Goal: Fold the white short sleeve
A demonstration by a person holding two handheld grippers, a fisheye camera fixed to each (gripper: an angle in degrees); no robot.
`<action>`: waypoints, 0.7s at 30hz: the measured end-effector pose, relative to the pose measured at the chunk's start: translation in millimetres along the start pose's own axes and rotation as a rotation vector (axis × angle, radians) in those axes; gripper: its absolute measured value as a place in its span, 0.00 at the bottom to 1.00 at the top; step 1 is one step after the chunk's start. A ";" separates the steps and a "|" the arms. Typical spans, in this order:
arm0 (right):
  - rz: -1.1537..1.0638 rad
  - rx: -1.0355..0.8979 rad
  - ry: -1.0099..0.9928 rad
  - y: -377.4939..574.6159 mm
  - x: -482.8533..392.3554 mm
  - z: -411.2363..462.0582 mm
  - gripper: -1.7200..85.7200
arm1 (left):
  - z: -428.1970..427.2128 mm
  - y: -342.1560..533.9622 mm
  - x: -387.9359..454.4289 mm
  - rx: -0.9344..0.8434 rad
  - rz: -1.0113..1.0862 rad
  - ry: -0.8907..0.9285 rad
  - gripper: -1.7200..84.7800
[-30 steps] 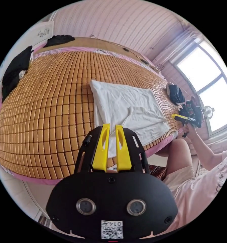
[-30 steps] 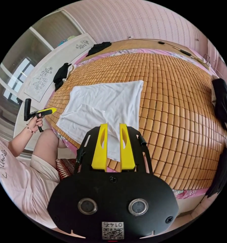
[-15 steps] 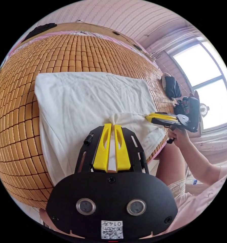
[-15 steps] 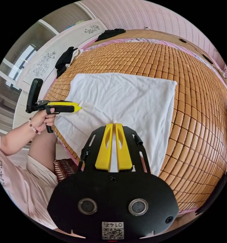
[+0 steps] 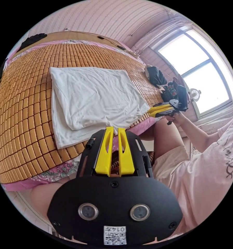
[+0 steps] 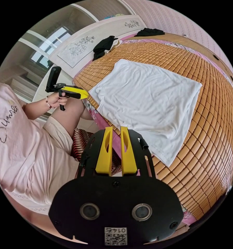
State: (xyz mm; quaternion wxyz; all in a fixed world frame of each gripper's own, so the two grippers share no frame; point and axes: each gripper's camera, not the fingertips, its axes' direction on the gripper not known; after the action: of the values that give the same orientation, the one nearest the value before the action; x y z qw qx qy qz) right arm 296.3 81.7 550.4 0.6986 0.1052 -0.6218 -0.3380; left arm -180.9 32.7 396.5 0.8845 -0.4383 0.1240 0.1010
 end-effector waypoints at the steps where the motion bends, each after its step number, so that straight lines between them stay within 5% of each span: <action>1: -0.007 0.007 0.021 -4.5 -3.6 6.2 0.08 | 0.6 -3.7 5.5 0.007 0.018 -0.015 0.07; 11: -0.052 -0.218 0.273 -17.5 -24.3 106.8 0.02 | 91.2 -18.7 53.9 -0.172 0.121 -0.101 0.08; 21: -0.140 -0.218 0.187 -62.4 -6.3 83.8 0.01 | 67.8 -4.1 93.6 -0.006 0.233 -0.124 0.08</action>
State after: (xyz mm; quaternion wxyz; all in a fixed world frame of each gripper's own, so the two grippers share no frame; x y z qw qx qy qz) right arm 196.2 61.7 527.1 0.7355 0.1030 -0.5047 -0.4400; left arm -82.0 91.1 410.4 0.8715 -0.4163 0.1188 0.2303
